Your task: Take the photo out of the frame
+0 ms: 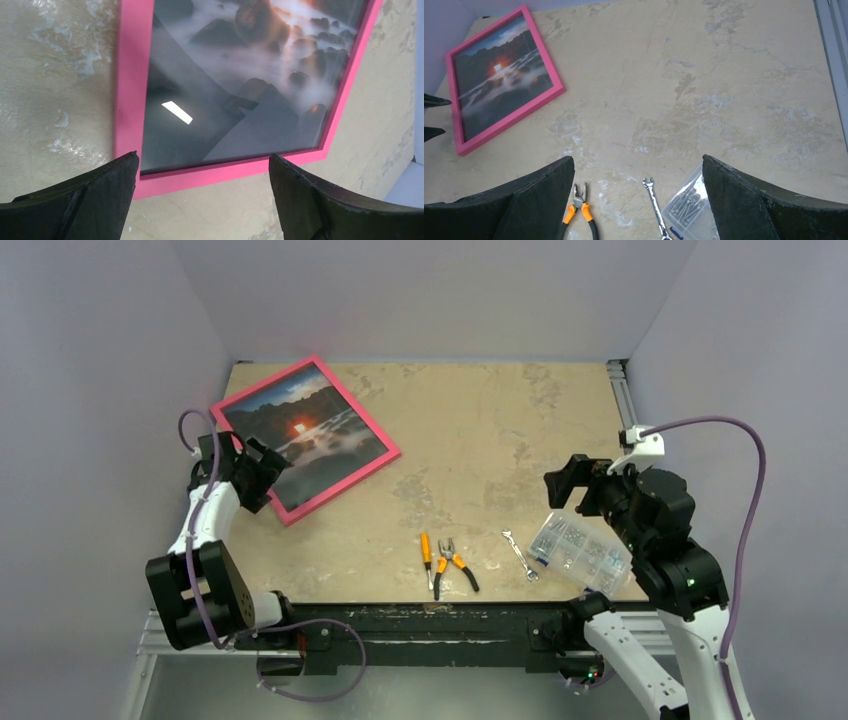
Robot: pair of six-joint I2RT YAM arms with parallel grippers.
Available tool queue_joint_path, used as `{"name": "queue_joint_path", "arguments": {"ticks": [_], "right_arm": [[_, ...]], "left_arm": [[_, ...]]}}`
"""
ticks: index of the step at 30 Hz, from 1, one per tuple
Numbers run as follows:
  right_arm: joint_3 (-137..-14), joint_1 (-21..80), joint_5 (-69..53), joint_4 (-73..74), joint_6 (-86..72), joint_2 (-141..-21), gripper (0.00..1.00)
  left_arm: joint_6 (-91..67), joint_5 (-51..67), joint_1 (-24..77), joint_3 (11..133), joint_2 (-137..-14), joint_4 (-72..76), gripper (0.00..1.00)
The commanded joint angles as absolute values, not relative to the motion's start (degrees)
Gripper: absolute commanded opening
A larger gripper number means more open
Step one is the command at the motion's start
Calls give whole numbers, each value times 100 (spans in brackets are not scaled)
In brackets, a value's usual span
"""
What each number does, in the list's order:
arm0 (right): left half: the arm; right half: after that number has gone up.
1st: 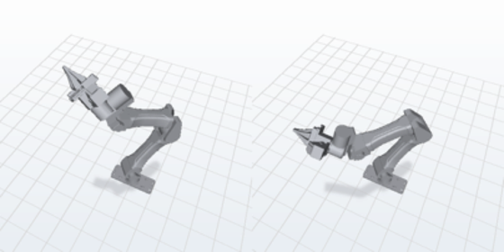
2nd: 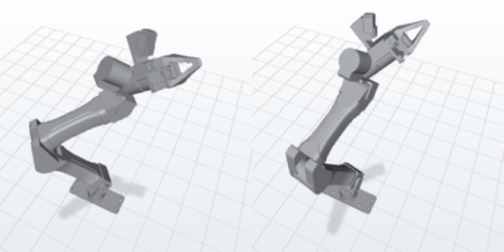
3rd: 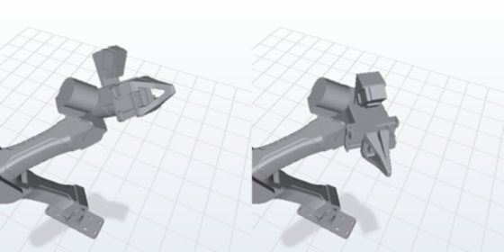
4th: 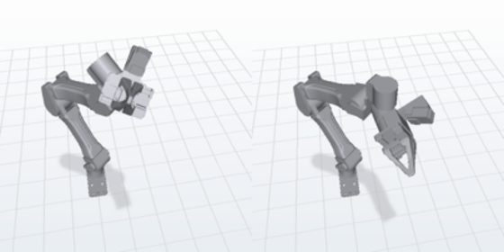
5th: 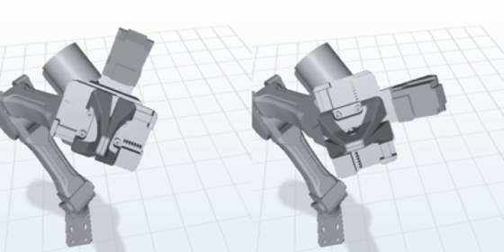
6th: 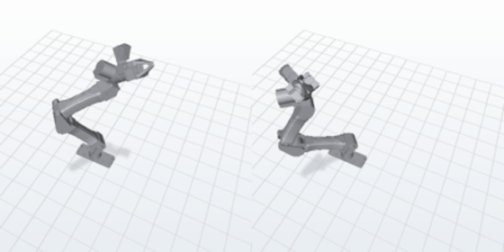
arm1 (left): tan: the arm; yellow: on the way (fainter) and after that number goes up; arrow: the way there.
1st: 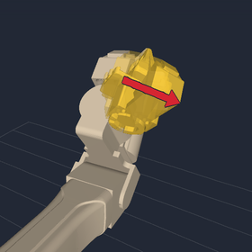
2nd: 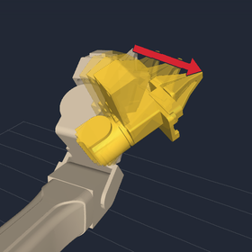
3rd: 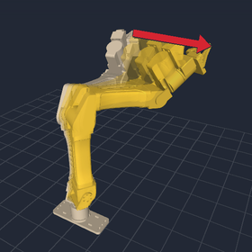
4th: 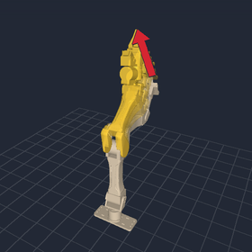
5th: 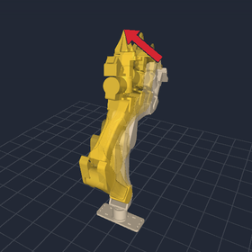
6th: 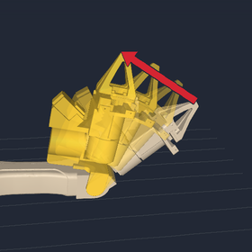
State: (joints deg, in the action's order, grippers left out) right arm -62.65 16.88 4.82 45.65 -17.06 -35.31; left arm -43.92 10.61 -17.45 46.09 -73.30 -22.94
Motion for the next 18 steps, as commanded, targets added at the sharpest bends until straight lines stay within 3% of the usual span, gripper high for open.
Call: {"name": "queue_joint_path", "arguments": {"ticks": [1, 12, 18], "right_arm": [[-6257, 1714, 352, 4311, -1827, -3434, 97], [-6277, 1714, 308, 4251, -1870, -3445, 96], [-6223, 1714, 354, 4193, -1839, -3441, 97]], "left_arm": [[-4307, 1462, -1926, 4812, -7802, -1999, 97], [-4232, 938, -1973, 4634, -8271, -2375, 96], [-4132, 797, -1940, 4756, -8522, -2515, 87]]}}
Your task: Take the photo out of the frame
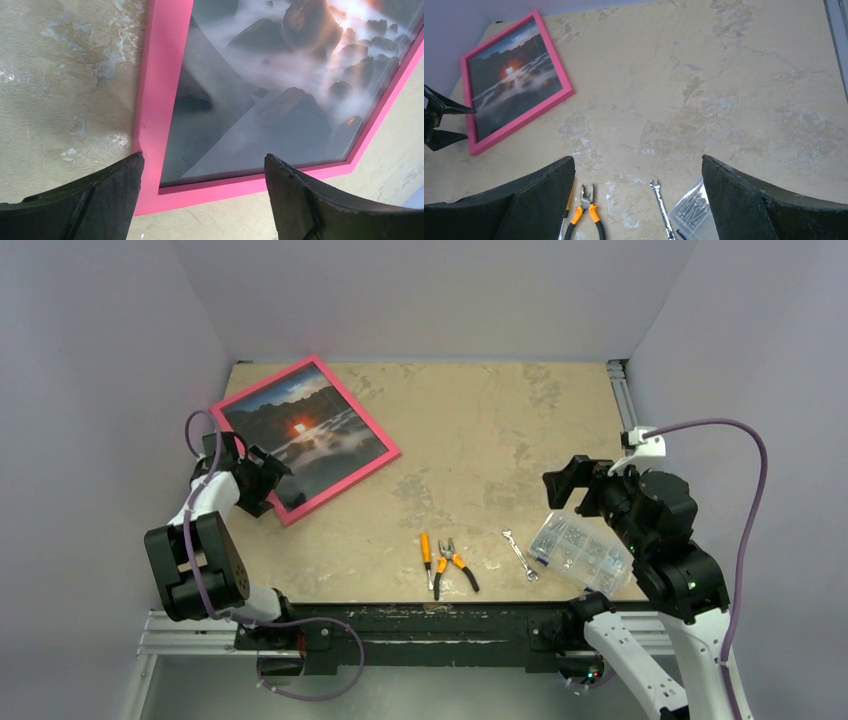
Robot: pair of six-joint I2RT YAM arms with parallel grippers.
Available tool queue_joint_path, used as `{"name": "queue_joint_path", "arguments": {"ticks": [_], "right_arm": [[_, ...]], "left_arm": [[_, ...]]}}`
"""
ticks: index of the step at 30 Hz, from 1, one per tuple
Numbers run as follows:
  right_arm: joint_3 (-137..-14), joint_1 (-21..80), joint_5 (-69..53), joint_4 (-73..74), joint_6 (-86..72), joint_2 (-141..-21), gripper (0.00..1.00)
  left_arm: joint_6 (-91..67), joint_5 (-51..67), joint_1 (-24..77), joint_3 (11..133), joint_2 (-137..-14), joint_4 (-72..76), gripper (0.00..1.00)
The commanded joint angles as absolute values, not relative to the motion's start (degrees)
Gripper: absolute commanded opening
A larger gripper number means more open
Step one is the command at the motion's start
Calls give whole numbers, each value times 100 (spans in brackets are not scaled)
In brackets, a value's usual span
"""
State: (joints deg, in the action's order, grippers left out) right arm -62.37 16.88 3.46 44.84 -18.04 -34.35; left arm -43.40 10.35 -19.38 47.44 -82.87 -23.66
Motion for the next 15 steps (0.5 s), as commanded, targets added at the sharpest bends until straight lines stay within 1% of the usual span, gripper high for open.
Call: {"name": "queue_joint_path", "arguments": {"ticks": [1, 3, 8, 11, 14, 15], "right_arm": [[-6223, 1715, 333, 4180, -1832, -3457, 97], [-6187, 1714, 309, 4131, -1831, -3454, 97], [-5991, 1714, 191, 3938, -1844, -3450, 96], [-5956, 1714, 162, 3935, -1856, -3531, 96], [-6011, 1714, 212, 4025, -1869, -3602, 95], [-6013, 1709, 244, 4029, -1872, -3601, 95]], "left_arm": [[-4112, 772, -1916, 4762, -8575, -2507, 84], [-4065, 629, -1828, 4813, -8639, -2637, 81], [-3977, 213, -1580, 4854, -8582, -2809, 80], [-3978, 98, -1467, 4954, -8722, -2908, 74], [-4028, 27, -1451, 4986, -8727, -2986, 63], [-4038, -56, -1450, 4996, -8647, -3067, 62]]}}
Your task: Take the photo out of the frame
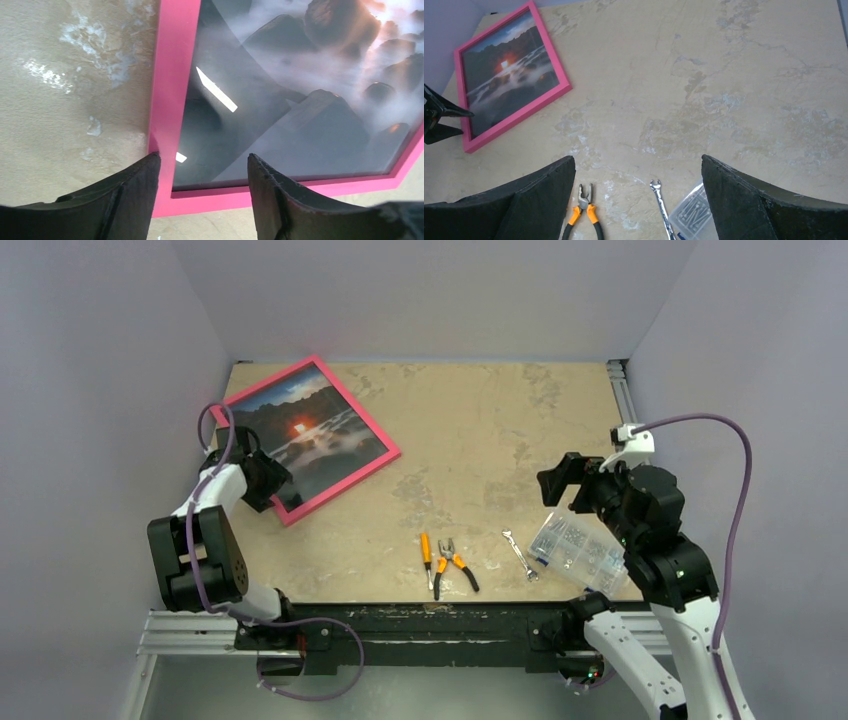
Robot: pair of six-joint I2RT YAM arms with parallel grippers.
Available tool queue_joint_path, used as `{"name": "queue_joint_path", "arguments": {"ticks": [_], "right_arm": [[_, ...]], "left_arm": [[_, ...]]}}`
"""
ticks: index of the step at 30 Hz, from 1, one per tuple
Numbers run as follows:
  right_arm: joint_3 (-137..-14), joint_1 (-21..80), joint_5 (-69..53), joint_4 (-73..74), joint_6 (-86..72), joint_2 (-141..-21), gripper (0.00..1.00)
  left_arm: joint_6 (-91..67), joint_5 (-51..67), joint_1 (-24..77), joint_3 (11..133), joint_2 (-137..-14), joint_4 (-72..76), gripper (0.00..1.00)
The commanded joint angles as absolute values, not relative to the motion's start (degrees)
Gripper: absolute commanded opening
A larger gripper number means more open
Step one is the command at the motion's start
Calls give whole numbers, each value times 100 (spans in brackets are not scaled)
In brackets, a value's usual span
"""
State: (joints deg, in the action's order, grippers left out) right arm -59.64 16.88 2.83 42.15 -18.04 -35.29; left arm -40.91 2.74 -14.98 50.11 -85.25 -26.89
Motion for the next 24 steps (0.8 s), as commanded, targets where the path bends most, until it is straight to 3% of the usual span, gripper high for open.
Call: {"name": "queue_joint_path", "arguments": {"ticks": [1, 4, 9, 15, 24], "right_arm": [[-5987, 1713, 277, 4002, -1882, -3590, 95], [-5855, 1714, 282, 3884, -1931, -3590, 95], [-5868, 1713, 243, 3901, -2016, -3943, 94], [-6043, 1714, 76, 3901, -2052, -4317, 92], [-6439, 1709, -150, 3923, -2096, -4529, 91]], "left_arm": [[-4042, -215, -1449, 5000, -8526, -3149, 63], [-4060, -487, -1449, 4923, -8119, -3217, 73], [-4015, -753, -1455, 5019, -7958, -3450, 76], [-3961, -463, -1490, 5223, -8711, -3614, 62], [-3768, -311, -1419, 5227, -8848, -3412, 51]]}}
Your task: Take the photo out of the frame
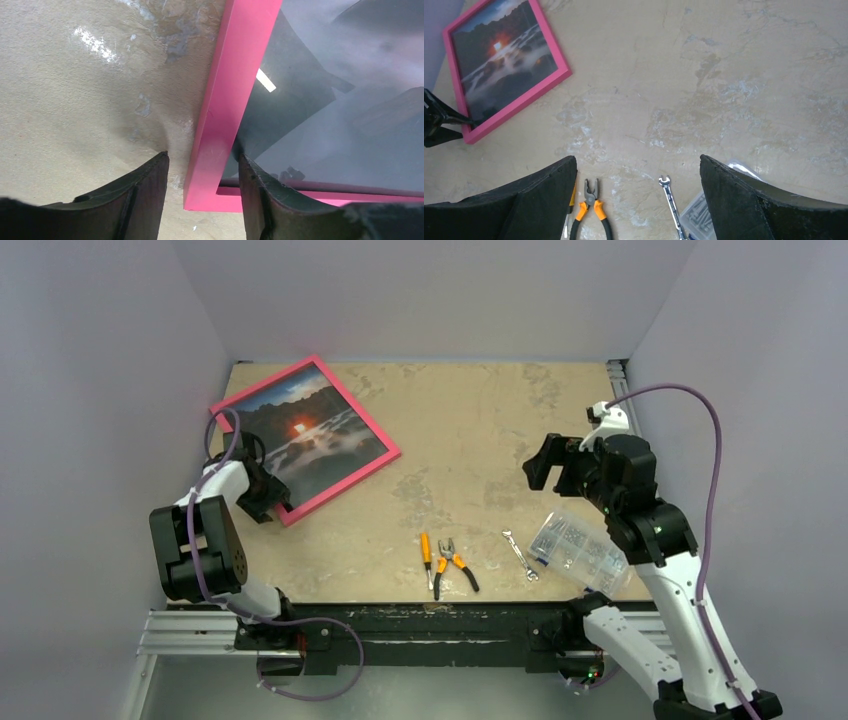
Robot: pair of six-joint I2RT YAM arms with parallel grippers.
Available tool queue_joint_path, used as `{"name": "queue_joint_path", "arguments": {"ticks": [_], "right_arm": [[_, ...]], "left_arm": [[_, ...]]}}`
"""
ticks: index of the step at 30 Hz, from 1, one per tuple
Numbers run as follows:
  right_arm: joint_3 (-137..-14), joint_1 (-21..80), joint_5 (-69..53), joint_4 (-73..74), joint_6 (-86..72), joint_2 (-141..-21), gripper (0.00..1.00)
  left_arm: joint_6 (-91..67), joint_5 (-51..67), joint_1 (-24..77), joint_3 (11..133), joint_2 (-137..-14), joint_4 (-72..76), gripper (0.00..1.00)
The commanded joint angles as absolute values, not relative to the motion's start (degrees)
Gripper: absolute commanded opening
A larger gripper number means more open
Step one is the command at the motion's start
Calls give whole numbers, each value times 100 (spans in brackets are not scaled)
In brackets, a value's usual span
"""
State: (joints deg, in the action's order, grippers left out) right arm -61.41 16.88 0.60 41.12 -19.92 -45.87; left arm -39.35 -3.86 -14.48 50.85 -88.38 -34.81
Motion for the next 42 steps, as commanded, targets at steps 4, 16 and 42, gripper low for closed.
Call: {"name": "queue_joint_path", "arguments": {"ticks": [4, 16, 42], "right_arm": [[-6383, 1714, -284, 3987, -2100, -4552, 91], [-5665, 1816, -763, 3609, -1484, -4610, 89], [-6961, 7205, 2015, 190, 1694, -9017, 89]], "left_arm": [[-3755, -347, -1387, 5162, -8797, -3375, 39], [-4149, -842, -1100, 5538, -8727, -4355, 0], [-3810, -1584, -522, 6066, -6650, -5602, 0]]}}
